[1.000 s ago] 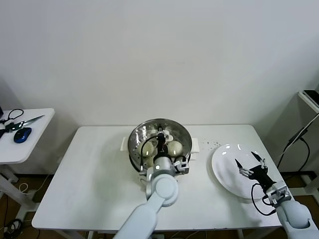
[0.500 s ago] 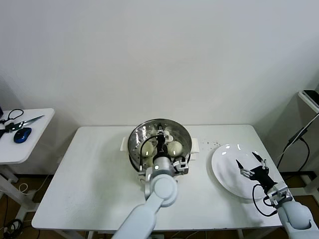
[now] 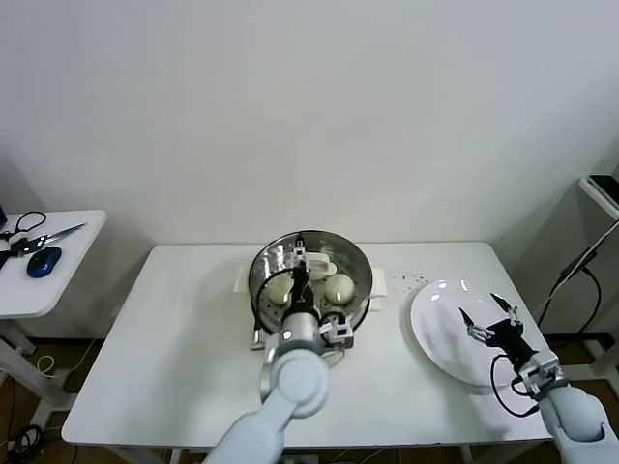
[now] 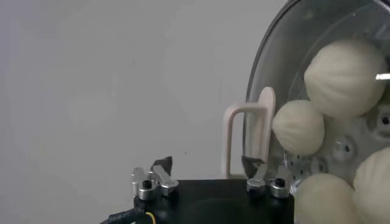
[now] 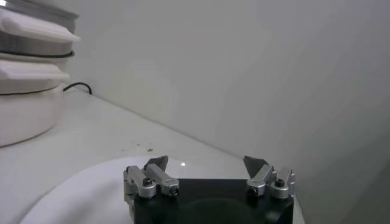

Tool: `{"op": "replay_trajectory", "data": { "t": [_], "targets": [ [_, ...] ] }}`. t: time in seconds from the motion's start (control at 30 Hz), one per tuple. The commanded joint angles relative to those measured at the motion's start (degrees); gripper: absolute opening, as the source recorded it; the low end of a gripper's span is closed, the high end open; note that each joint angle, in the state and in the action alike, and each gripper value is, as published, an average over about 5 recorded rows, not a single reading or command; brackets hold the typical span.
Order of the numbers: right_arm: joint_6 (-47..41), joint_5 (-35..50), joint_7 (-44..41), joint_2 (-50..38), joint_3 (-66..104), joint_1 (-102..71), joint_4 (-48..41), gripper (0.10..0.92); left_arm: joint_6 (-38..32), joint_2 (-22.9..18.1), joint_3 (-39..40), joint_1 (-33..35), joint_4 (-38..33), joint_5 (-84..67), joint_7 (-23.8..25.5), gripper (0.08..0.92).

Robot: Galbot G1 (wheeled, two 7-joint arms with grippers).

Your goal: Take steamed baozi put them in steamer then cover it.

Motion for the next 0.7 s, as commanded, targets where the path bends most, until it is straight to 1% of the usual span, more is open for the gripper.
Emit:
{"op": "replay_trajectory", "data": {
  "t": [0.03, 0.13, 0.23, 0.33, 0.43, 0.5, 0.57, 0.7],
  "targets": [
    [-2.75, -0.25, 0.64, -0.09, 0.07, 0.01, 0.97, 0.823, 2.78, 7.09, 0.69, 6.34, -12.88, -5.44, -1.81, 0.772],
    [-2.96, 0.22, 0.43, -0.08, 0.15, -0.23, 1.68, 0.823, 2.78, 8.87, -0.12, 8.61, -15.59, -7.81, -4.56, 0.814],
    [-3.07, 0.95, 0.22, 0.04, 0.3, -0.68, 2.58, 0.823, 2.06, 10.59, -3.15, 11.65, -18.83, -11.58, -8.11, 0.822],
    [-3.25, 2.67, 0.12, 0.33, 0.46, -1.04, 3.03, 0.823, -1.14, 11.84, -8.24, 16.04, -21.87, -16.97, -14.03, 0.822],
    [-3.19, 3.53, -0.02, 0.62, 0.65, -1.45, 3.19, 0.823, -8.38, 12.55, -15.28, 21.56, -23.04, -28.26, -24.06, 0.823],
    [-2.98, 3.75, -0.11, 0.87, 0.83, -1.7, 3.33, 0.823, -14.51, 11.54, -21.28, 25.08, -23.14, -38.24, -29.07, 0.823],
    [-2.94, 4.05, -0.21, 1.11, 0.97, -1.88, 3.55, 0.823, -20.44, 9.49, -27.45, 28.16, -23.16, -47.63, -31.28, 0.823],
    [-2.88, 4.85, -0.33, 1.46, 1.1, -2.16, 3.99, 0.823, -31.65, 6.62, -37.41, 33.18, -21.95, -65.69, -32.13, 0.823]
  ]
}}
